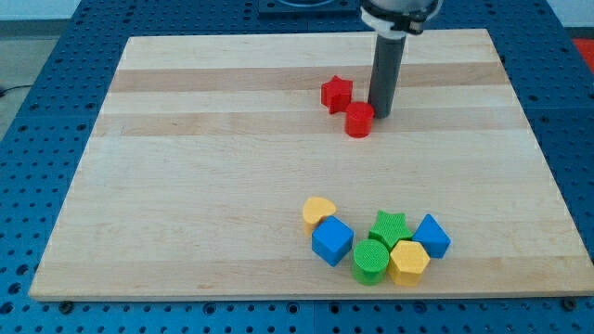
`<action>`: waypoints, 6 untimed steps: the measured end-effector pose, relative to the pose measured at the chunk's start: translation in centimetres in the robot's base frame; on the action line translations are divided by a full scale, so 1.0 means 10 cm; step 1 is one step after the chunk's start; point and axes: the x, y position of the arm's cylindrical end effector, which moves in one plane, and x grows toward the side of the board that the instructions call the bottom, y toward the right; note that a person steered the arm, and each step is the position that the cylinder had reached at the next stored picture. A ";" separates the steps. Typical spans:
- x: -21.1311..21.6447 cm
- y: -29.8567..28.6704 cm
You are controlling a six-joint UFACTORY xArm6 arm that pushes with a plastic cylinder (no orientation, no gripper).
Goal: Move the red circle diagonally to the top left of the yellow heart
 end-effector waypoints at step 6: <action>0.35 -2.32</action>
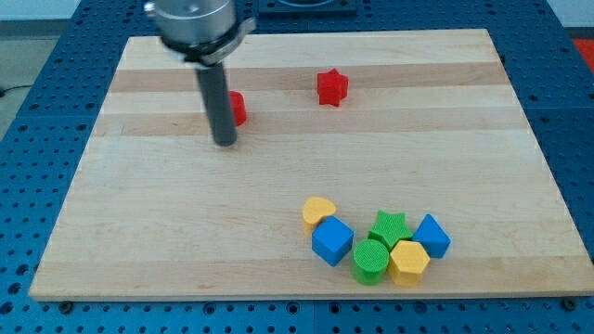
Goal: Move the red circle diagonally to the top left of the yellow heart
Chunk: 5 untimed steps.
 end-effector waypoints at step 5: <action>-0.56 -0.73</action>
